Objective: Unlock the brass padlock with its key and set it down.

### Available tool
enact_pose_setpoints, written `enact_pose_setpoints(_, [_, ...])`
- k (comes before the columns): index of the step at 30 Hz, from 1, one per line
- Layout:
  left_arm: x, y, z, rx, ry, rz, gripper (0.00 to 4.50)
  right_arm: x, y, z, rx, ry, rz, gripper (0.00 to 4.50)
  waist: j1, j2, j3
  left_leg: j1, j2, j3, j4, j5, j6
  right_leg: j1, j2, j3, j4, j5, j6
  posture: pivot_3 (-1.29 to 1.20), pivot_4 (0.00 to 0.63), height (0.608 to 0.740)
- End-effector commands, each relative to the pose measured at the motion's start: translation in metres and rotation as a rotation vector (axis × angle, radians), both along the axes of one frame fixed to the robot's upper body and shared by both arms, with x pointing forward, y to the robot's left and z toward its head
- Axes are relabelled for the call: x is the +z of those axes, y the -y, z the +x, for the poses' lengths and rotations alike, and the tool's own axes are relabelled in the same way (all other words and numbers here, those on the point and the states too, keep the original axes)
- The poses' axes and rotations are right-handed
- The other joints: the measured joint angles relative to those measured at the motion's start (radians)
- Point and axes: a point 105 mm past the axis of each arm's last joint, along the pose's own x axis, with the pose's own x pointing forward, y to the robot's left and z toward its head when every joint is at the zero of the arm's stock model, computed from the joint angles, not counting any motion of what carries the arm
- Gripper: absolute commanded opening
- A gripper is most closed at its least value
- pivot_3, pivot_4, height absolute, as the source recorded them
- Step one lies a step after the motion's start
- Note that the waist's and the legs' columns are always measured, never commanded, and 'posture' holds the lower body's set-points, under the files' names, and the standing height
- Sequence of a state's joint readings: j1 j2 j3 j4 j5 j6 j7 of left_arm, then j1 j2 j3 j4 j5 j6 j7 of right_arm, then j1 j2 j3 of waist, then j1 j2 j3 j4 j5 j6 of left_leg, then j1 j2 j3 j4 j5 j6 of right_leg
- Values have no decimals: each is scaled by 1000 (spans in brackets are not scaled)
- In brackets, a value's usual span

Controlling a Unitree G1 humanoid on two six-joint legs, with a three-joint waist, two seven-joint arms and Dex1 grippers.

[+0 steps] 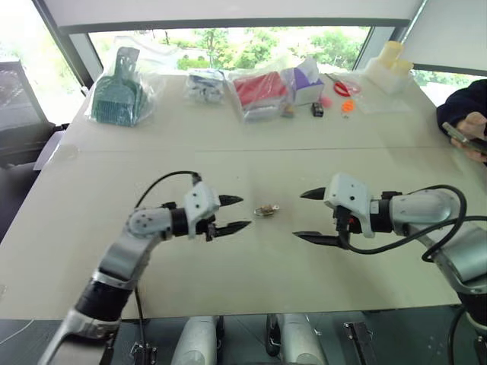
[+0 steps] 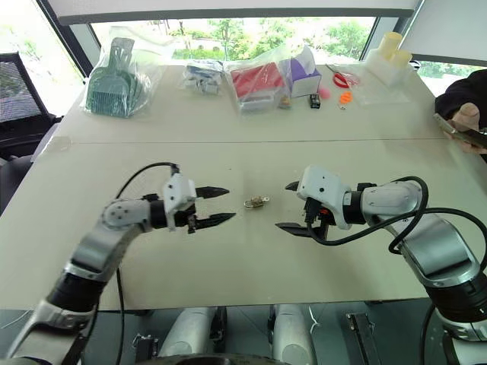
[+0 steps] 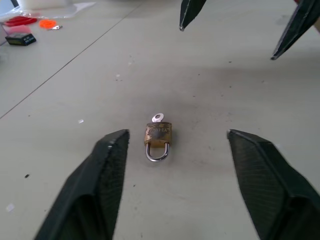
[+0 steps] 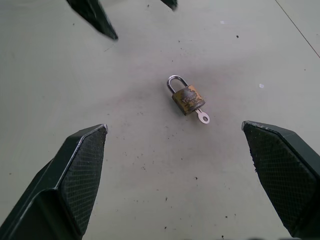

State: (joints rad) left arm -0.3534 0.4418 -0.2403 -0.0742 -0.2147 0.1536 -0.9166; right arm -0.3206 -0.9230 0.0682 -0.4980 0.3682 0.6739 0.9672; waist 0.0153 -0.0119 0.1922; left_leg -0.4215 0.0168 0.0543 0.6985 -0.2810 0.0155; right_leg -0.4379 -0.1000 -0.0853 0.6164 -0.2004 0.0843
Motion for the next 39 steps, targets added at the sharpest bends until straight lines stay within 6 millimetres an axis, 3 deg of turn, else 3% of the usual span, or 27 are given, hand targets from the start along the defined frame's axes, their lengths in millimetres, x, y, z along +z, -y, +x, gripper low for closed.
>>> enact_pose_setpoints(1, [-3, 12, 9, 1, 61, 14, 4441, 13, -1, -3, -4, 58, 2, 4500, 0, 0, 0, 0, 0, 0, 0, 0, 0, 0, 0, 0, 0, 0, 0, 0, 150, 740])
enact_pose_setpoints(16, [-33, 46, 38, -9, 63, 53, 4441, 13, -2, -5, -38, 72, 5, 4500, 2, 0, 0, 0, 0, 0, 0, 0, 0, 0, -1, 0, 0, 0, 1, 0, 150, 740])
enact_pose_setpoints(19, [-41, 47, 39, -23, 50, 85, 3643, 13, -2, -6, -42, 74, 3, 4500, 4, 0, -1, 0, 0, -1, 0, 0, 0, 1, -1, -1, 0, 0, 1, 0, 150, 740])
enact_pose_setpoints(27, [-43, 37, 42, -13, 33, 103, 48, 13, -2, -5, -43, 78, -1, 4500, 3, 0, -1, 3, 0, -2, 1, 0, 1, 4, -2, -1, 0, 0, 0, 0, 150, 740])
enact_pose_setpoints(32, [-30, 14, 37, -49, 15, 123, 19, 12, -12, 6, -24, 154, -12, 4500, -6, 1, -1, 4, 1, -1, 0, 0, 1, 4, -2, -1, 0, 0, 0, 0, 150, 740])
enact_pose_setpoints(36, [0, -12, 21, -151, -1, 146, 19, 12, -30, 26, -9, 305, -26, 4500, -8, 1, -1, 4, 2, -1, -1, 0, 1, 2, 0, -1, 1, 0, 0, 0, 150, 740])
enact_pose_setpoints(39, [11, -19, 19, -152, -16, 142, 19, 11, -37, 30, 5, 326, -10, 4500, 6, 2, -1, 1, 2, -1, 0, 0, 1, 0, -1, -1, 2, 0, 0, 0, 150, 740])
